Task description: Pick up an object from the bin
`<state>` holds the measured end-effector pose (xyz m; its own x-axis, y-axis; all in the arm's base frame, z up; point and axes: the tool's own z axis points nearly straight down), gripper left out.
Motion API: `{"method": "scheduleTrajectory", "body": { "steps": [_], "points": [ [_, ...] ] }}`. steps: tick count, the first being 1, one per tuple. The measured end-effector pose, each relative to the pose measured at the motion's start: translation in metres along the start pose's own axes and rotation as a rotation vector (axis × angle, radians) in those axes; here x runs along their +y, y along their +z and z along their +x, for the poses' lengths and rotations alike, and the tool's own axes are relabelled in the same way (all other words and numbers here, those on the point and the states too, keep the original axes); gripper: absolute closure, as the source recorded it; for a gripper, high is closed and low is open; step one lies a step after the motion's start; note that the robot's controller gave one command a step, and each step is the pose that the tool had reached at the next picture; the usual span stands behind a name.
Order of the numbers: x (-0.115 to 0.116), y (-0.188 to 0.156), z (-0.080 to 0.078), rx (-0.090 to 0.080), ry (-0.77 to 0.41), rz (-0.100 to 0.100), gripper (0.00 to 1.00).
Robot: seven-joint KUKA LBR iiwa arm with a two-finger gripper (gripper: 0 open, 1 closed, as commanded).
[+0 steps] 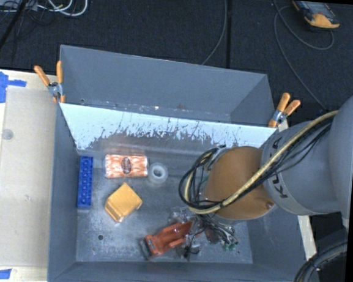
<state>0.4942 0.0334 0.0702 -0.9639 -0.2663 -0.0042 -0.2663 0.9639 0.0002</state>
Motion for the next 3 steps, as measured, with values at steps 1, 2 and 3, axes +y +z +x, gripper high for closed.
{"method": "scheduleTrajectory", "body": {
  "steps": [1,2,3],
  "points": [
    [0.0,0.0,0.0,0.0,0.0,0.0,1.0],
    [0.0,-0.04,0.003,0.016,-0.01,-0.003,1.0],
    [0.013,-0.186,-0.008,0.006,0.026,-0.001,1.0]
  ]
}}
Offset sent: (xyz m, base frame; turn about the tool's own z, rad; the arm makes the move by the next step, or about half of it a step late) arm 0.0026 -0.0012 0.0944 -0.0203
